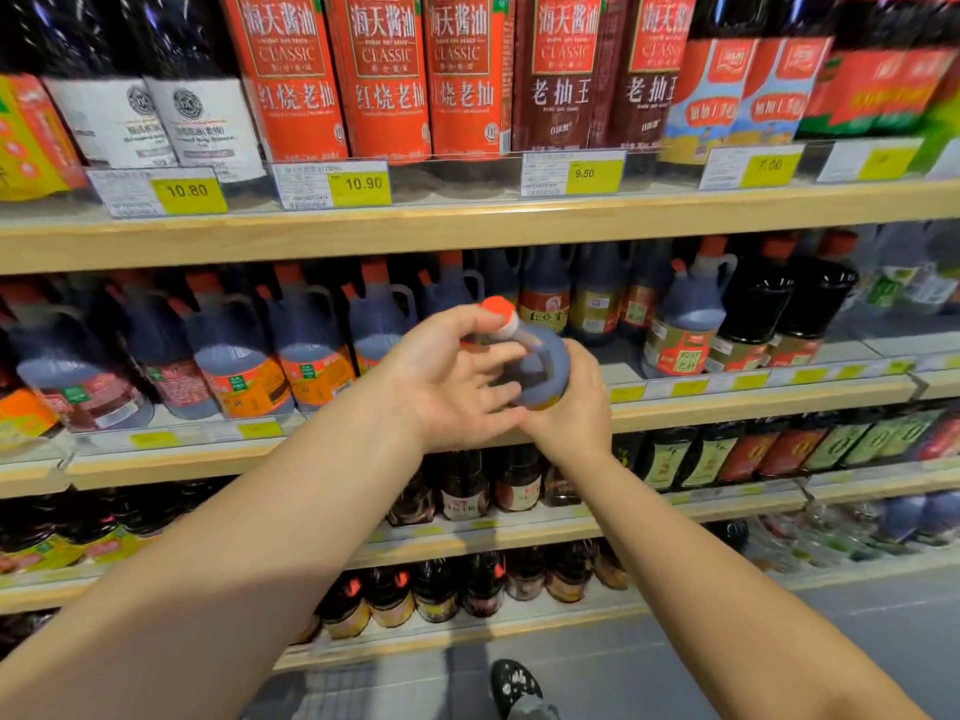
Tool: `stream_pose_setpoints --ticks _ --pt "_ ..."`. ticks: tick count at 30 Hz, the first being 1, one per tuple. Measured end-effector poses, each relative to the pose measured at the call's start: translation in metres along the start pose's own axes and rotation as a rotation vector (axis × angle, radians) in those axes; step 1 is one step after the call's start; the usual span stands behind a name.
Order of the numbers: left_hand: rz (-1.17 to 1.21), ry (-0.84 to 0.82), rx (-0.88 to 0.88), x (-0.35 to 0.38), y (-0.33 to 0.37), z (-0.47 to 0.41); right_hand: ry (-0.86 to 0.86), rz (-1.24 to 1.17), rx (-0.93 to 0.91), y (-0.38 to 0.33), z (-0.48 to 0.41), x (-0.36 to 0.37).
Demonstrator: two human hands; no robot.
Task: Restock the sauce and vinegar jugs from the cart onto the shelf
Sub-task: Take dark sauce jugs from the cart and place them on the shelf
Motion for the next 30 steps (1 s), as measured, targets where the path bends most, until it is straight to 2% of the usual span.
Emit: stream_pose_setpoints --ticks 2,5,7,10,14,22,30 --pt "-0.119 0.045 0.024 -0.022 0.005 -0.014 0.016 -0.052 -0.010 0.008 -0.020 -0.003" --pt "-0.316 0.274 0.121 -0.064 0.011 -0.047 -0.036 -0.085 -0.007 0.025 -0.050 0.006" --pt "-0.599 0.381 0.196 -0.080 0.016 -0.069 -0.082 -0.136 -0.005 0.035 -0.066 0.017" --pt "-1.061 0.433 0.274 -0.090 0.020 -0.098 -0.081 -0.171 0.000 0.054 -0.082 0.032" --pt "-1.431 0.469 0.216 -0.103 0.009 -0.121 -0.156 -0.197 0.119 0.085 -0.094 0.054" --pt "-1.583 0.438 0.152 -0.109 -0.004 -0.141 -0.360 -0.324 0.156 0.099 -0.115 0.063" --pt "-1.559 0.404 0.167 -0.110 -0.008 -0.139 -0.532 -0.220 0.265 0.104 -0.111 0.069"
Point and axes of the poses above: each hand's wrist, its own z-axis away from the middle knuckle, its own x-axis out of the palm, y = z × x, the point moved 8 cm from there along -z, towards the middle knuckle, and after that the axes turned 6 degrees about -z, right-handed, at the moved point
